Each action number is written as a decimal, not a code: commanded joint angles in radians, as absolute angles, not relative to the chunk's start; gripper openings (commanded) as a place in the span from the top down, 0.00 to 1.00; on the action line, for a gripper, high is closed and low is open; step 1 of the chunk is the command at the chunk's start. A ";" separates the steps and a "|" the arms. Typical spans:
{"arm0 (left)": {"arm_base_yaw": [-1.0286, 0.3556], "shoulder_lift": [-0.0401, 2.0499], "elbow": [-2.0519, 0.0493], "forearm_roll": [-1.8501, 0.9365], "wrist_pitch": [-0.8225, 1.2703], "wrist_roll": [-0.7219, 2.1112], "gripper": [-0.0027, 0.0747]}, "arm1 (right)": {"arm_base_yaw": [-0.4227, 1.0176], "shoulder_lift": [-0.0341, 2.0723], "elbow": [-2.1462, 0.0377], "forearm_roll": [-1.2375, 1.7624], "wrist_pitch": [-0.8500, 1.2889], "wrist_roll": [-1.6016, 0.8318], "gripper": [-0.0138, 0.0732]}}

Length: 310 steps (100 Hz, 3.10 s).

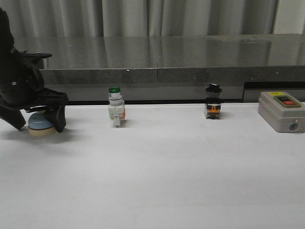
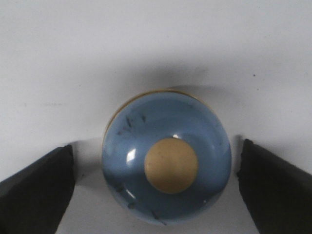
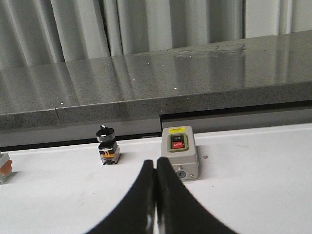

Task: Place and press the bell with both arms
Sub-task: 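Lower the left gripper over the blue bell and close on it, then lift the bell with the left gripper and carry it toward table center, then lower the bell onto the table and open the left gripper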

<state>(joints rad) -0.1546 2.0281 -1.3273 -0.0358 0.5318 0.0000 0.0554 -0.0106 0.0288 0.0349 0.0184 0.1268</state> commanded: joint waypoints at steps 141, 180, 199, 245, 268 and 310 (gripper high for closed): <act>-0.608 1.654 -1.327 -0.095 0.694 0.000 0.60 | 0.051 -0.027 0.009 0.029 -0.065 0.125 0.91; -0.785 1.847 -1.327 -0.095 0.506 0.000 0.60 | 0.051 -0.027 0.009 0.029 -0.065 0.125 0.91; -0.808 1.917 -1.327 -0.095 0.486 0.000 0.60 | 0.051 -0.027 0.009 0.029 -0.065 0.125 0.91; -0.808 1.941 -1.327 -0.095 0.508 0.000 0.10 | 0.051 -0.027 0.009 0.029 -0.065 0.125 0.91; -0.803 1.916 -1.327 -0.095 0.534 0.000 0.07 | 0.051 -0.027 0.009 0.029 -0.065 0.125 0.91; -0.669 1.677 -1.199 -0.087 0.548 0.000 0.07 | 0.051 -0.027 0.009 0.029 -0.065 0.125 0.91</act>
<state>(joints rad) -0.7099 1.7821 -1.2264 -0.0818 0.5848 0.0000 0.0554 -0.0106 0.0288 0.0349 0.0184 0.1284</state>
